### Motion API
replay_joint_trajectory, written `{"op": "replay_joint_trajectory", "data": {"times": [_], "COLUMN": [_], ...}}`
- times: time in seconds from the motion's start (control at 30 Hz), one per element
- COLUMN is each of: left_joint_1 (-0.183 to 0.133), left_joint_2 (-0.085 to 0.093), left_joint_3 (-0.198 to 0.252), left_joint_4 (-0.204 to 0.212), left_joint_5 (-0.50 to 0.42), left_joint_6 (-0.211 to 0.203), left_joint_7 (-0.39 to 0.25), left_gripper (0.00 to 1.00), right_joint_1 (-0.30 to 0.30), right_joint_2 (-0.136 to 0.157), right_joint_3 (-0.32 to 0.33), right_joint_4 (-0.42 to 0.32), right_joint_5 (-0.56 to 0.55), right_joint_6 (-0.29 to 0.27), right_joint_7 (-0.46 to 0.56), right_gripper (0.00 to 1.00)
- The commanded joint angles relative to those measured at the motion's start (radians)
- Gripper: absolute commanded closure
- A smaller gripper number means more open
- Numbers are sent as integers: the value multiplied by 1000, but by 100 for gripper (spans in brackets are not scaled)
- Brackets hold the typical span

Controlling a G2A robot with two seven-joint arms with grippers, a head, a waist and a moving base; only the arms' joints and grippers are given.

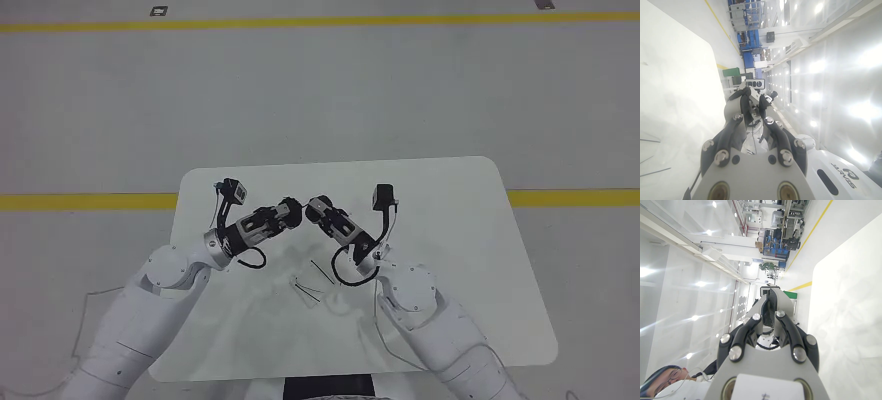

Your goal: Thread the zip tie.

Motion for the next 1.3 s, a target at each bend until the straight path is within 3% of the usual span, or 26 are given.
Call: {"op": "replay_joint_trajectory", "data": {"times": [0.0,1.27], "left_joint_1": [-1,-22], "left_joint_2": [-1,-10], "left_joint_3": [2,19], "left_joint_4": [-1,18], "left_joint_5": [4,43], "left_joint_6": [0,-8], "left_joint_7": [1,14], "left_gripper": [87,94], "right_joint_1": [-1,-1], "right_joint_2": [-1,-16], "right_joint_3": [0,2], "right_joint_4": [0,13], "right_joint_5": [-2,-9], "right_joint_6": [2,-3], "right_joint_7": [-1,8], "right_gripper": [100,100]}}
